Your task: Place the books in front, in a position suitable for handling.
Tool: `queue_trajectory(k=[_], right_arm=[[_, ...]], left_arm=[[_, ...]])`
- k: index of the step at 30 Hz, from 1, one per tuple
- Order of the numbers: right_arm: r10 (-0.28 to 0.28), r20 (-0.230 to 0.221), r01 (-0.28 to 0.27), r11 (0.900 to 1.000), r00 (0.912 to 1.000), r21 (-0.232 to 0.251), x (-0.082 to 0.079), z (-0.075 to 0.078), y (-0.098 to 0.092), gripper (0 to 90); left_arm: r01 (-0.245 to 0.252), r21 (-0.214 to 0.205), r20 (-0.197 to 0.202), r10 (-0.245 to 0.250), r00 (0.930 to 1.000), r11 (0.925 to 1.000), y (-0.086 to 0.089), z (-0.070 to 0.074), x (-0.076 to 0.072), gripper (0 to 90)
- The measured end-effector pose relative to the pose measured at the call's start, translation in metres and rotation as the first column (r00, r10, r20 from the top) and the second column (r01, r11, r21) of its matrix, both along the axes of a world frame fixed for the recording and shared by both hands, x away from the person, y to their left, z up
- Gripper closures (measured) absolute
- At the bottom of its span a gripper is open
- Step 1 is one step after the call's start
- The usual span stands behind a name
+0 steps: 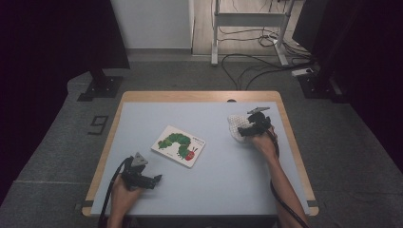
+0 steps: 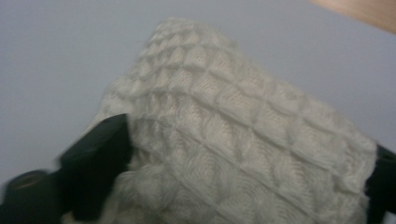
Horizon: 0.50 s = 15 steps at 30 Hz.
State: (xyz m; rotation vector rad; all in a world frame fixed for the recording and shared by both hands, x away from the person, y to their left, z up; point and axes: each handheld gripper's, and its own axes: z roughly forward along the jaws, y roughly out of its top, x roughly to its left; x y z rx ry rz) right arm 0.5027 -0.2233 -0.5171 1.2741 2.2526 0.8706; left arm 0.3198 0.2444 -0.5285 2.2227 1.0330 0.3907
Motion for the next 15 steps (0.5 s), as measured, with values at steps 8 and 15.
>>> queue_trajectory(k=[8,15], right_arm=[[0.014,-0.017,-0.014,0.9999,0.9998,0.002,-0.0056,0.0027,0.0013,54.7],[0.016,-0.017,-0.015,0.9997,0.9997,0.021,-0.009,0.0074,0.0008,61.5]], left_arm=[[0.0,0.0,0.0,0.0,1.0,1.0,0.0,0.0,0.0,1.3],[0.0,0.0,0.0,0.0,1.0,1.0,0.0,0.0,0.0,1.3]])
